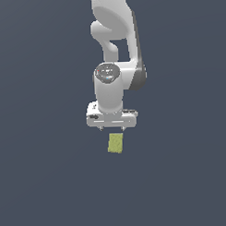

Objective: Pick up the object and move it to a goal position.

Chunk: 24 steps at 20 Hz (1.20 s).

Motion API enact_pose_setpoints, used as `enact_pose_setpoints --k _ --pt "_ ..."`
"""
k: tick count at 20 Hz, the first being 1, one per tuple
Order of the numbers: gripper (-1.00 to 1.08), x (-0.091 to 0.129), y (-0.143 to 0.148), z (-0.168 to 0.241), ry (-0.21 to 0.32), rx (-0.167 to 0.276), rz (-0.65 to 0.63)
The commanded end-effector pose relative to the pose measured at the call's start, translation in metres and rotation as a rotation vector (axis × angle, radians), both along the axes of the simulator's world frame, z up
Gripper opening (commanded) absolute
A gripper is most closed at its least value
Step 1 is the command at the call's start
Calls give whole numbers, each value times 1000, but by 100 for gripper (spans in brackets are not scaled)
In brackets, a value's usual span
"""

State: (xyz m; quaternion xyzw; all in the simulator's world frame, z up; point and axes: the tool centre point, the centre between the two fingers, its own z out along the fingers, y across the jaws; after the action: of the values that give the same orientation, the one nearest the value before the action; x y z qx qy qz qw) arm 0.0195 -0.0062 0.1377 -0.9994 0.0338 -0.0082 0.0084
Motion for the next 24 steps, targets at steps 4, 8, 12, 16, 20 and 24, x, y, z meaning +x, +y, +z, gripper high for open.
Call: enact_pose_setpoints --k 4,8,12,16,20,24 --pt "100 6 8 -41 10 -9 -10" --pt "100 9 12 -63 14 -13 -15" --pt "100 9 15 -75 17 -16 -17" --pt "100 9 15 -77 18 -16 -17" --pt "100 9 15 -82 18 -16 -17" --pt "100 8 15 -99 18 -16 -17"
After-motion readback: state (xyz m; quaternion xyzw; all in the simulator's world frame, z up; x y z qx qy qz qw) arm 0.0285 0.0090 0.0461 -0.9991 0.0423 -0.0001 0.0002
